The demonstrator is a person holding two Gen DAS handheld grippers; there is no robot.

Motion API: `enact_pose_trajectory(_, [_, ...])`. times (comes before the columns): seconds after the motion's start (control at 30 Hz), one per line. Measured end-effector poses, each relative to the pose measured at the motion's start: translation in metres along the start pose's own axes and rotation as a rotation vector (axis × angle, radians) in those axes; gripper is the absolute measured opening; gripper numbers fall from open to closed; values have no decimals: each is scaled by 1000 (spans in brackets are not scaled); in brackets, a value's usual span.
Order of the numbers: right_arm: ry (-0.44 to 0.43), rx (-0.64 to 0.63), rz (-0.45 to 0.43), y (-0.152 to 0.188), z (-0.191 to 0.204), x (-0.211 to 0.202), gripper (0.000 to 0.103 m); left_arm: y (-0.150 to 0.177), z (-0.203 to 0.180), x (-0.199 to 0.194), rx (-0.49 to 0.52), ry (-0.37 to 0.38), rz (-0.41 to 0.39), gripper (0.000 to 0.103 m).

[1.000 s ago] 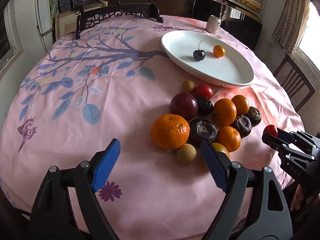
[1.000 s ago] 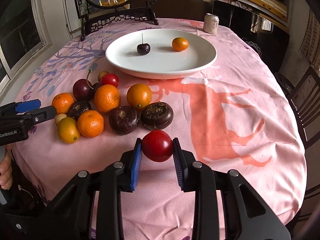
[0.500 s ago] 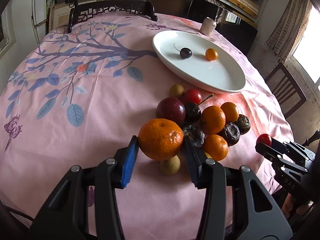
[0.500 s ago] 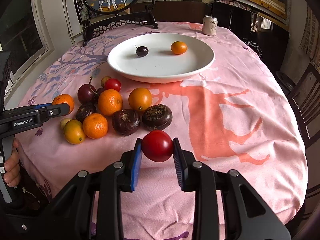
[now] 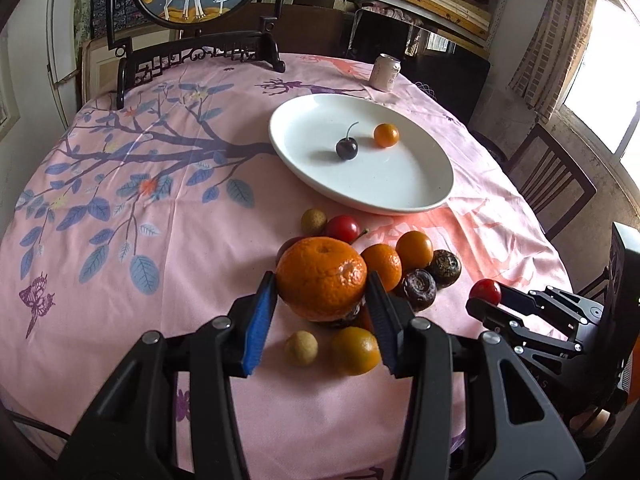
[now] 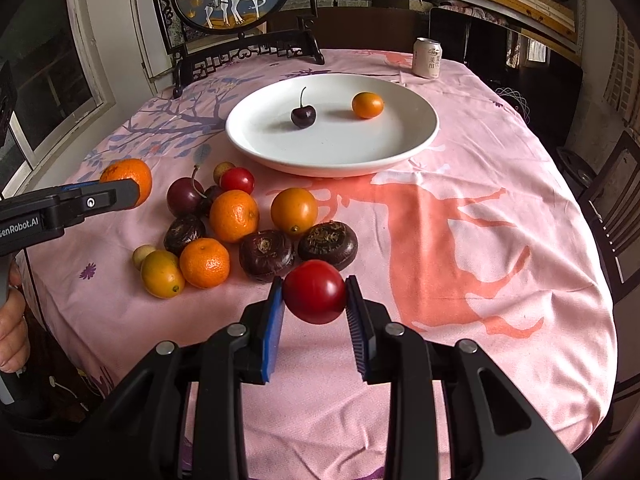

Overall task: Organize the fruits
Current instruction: 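Place the tomato and tangerine on the white plate and open both tools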

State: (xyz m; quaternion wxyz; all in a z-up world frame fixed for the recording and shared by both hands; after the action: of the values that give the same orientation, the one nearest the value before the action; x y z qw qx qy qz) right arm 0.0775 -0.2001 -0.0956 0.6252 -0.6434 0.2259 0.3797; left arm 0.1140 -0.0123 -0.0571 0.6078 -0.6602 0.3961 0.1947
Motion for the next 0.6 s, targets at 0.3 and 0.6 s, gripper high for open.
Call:
enact_pose_trajectory(0.3, [-41, -38, -27, -75, -9, 18, 31, -99, 4, 45, 49, -78, -1, 46])
enact_pose_trajectory(0.6, [-24, -98, 58, -165, -18, 118, 30, -179, 4, 154, 3, -89, 112, 46])
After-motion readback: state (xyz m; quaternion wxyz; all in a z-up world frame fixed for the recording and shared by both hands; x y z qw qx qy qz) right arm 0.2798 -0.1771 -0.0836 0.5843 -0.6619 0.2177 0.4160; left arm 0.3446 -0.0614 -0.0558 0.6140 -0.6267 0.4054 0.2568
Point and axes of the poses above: each gripper's, at about its wrist camera, not at the fingertips, and x roughly the way its jaws point, z to its left, y to its underside, the point moved 3 cm from there along x, roughly the way its jaws point, and after that the axes turned 1 degree about y, right-handed, at the moved point
